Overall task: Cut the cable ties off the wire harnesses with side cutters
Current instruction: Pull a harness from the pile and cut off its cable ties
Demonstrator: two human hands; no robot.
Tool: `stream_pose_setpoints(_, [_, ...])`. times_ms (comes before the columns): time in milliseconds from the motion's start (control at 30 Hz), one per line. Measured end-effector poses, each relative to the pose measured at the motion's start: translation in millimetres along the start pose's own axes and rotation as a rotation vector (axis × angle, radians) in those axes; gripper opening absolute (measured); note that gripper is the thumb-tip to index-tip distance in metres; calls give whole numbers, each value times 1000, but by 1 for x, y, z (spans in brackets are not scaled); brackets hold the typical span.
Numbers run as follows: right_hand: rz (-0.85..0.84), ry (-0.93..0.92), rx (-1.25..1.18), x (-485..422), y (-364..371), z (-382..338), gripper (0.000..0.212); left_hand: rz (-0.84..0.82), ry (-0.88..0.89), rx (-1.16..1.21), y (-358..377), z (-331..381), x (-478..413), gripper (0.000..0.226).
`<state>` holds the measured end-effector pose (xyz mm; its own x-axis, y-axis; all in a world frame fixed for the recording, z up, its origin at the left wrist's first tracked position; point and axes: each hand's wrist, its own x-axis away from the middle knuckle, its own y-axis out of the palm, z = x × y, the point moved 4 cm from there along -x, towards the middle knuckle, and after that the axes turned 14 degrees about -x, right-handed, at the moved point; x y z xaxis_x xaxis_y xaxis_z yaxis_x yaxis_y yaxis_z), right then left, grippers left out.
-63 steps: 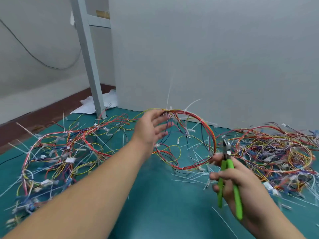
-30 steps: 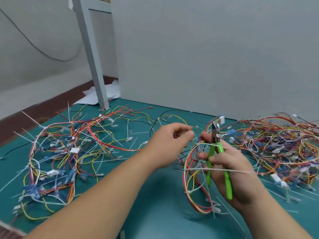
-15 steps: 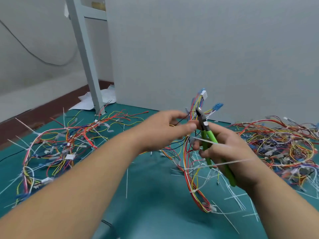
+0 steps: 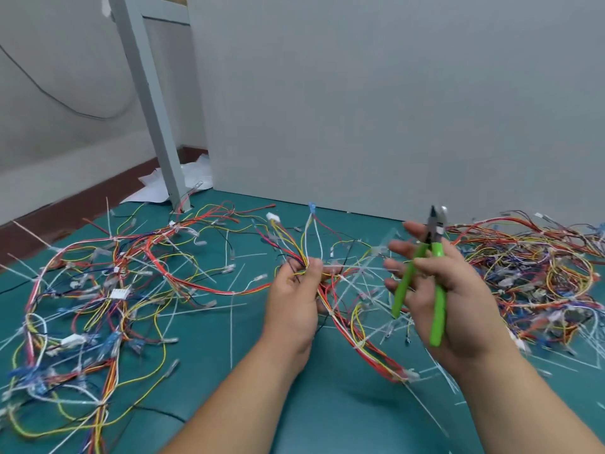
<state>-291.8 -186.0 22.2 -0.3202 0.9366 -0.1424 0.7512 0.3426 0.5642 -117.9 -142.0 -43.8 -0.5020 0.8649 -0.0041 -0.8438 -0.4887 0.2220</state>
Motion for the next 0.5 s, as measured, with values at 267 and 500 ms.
stream_pose_setpoints(267, [32,-376,153,24,-15,4,75,201,67,-16,-2,-11,-6,20])
stream_pose_setpoints(500, [-321,-283,324,43,10,27,90,248,115,-86,0,-14,-7,26])
